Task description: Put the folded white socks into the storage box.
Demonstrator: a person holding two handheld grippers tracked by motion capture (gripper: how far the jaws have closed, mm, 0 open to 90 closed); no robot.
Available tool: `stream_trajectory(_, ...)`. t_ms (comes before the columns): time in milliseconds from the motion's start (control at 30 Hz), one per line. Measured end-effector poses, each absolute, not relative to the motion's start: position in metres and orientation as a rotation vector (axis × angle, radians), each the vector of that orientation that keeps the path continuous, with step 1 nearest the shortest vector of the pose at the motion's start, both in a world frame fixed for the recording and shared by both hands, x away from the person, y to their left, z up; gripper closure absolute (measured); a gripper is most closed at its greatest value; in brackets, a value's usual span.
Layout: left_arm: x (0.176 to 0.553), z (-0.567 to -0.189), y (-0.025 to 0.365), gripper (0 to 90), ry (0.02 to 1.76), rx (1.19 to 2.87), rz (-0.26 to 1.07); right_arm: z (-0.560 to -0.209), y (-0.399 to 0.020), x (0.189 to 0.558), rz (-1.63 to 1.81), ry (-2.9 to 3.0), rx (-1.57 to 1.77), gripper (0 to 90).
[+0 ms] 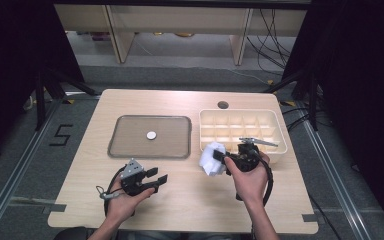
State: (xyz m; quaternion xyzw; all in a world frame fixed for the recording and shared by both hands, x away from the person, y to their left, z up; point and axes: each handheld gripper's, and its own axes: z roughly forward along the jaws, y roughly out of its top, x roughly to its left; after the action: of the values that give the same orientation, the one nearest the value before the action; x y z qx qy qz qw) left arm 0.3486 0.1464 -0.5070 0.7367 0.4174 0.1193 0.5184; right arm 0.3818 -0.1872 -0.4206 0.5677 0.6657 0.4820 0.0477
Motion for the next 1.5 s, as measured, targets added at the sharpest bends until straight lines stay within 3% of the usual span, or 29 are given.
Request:
stream_trajectory(967, 0.345, -0.509, 0.141, 45.3, 0.998, 1.780, 0.278, -0.398, -0.192, 0.422, 1.432, 1.965, 1.688, 72.5)
stream_trajectory(1500, 0.344, -0.510, 0.139, 45.1, 0.998, 1.781, 0.268, -0.415, -0.182, 0.456, 1.304, 2.028, 1.702, 72.5)
